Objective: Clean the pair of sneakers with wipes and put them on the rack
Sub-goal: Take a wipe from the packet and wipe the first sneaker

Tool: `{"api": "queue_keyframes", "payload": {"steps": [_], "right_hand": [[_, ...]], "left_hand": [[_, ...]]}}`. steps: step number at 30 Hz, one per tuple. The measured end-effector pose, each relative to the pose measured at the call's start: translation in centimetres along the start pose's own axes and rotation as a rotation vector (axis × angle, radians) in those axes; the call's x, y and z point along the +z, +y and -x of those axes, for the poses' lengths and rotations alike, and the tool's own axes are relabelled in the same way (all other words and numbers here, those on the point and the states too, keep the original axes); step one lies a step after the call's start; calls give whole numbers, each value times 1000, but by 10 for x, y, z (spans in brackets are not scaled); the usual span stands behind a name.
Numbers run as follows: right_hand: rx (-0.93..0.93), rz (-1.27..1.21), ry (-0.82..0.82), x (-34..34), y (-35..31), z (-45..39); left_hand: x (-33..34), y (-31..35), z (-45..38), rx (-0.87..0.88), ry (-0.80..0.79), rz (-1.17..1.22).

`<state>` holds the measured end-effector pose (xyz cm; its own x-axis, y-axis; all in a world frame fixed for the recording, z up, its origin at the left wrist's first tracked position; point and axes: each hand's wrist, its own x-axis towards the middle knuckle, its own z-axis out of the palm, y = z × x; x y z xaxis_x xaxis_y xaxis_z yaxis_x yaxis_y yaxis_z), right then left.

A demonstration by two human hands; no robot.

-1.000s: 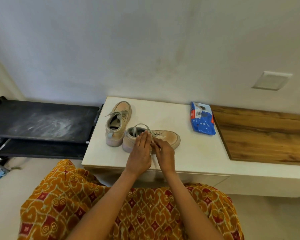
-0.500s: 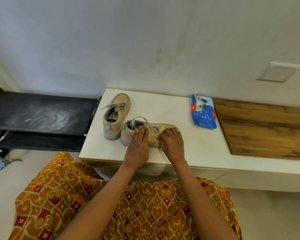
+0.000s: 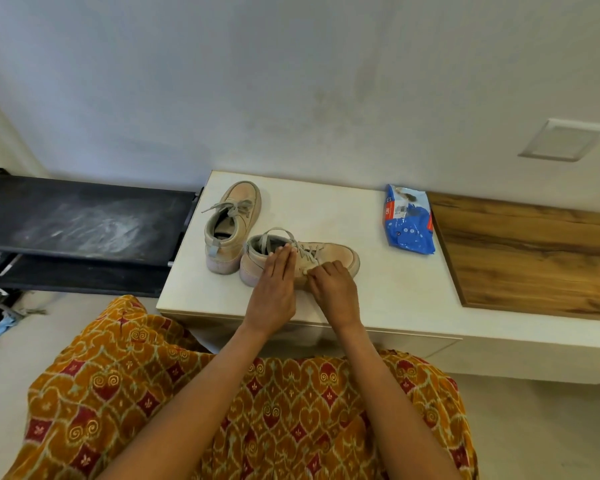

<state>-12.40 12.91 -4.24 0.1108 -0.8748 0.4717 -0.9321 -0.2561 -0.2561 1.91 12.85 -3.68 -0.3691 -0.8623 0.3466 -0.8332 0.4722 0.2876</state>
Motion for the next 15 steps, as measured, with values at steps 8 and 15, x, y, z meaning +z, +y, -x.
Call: {"api": "queue_keyframes", "payload": {"steps": [8,15], "right_hand": [[-7,-78,72,-4,-15,-15],[37,-61,-73,0,11,14]], "left_hand": [[-3,2,2,25,27,-10],[-2,1,0,30,16,-95]]}}
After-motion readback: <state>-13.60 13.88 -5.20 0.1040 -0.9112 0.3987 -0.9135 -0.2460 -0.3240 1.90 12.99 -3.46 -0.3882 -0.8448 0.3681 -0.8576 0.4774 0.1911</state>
